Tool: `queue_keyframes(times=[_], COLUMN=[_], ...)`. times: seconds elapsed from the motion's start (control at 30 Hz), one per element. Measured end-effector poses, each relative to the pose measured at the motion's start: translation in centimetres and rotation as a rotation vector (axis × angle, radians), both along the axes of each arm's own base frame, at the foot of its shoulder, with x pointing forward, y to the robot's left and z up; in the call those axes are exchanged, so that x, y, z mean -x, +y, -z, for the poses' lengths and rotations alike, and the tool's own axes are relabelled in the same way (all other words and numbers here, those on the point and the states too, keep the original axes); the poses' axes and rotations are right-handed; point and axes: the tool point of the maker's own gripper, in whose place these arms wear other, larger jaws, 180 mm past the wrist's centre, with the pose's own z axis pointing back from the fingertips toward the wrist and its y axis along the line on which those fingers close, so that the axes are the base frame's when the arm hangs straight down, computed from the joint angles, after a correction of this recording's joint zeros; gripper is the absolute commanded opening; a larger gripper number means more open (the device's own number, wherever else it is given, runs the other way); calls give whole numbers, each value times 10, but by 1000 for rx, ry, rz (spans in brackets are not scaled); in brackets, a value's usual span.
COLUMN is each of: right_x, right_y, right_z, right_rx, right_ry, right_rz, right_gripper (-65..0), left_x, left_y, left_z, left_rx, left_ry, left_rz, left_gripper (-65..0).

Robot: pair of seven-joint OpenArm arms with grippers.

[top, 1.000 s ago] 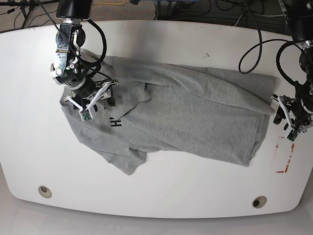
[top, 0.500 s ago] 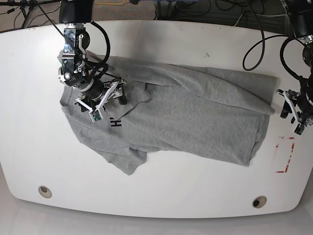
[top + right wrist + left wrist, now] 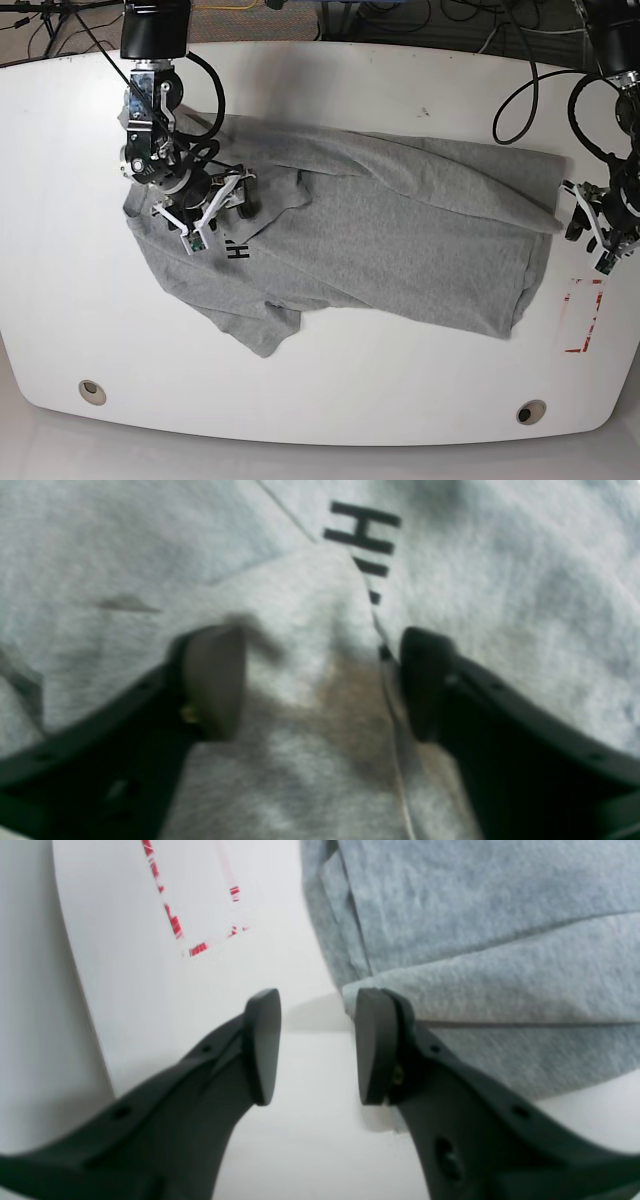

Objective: Fold the T-shirt properly

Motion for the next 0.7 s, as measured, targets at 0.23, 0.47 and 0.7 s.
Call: queue_keyframes(times=[0.23,0.47,0.7], right_x=[0,-1,2], right_y=[-1,-1,-1], right_z=[1,0,2], right_rx=[2,3,3], right_ry=[2,0,5], right_rz=[0,0,0], right_gripper=[-515,-536,-650], left_x=[2,2,2], left_y=[0,-1,-1], left_z=[2,2,2], left_rx=[0,4,4], left_ry=[7,6,6], left_rz=[-1,0,0], left_gripper=[-432,-432,-432])
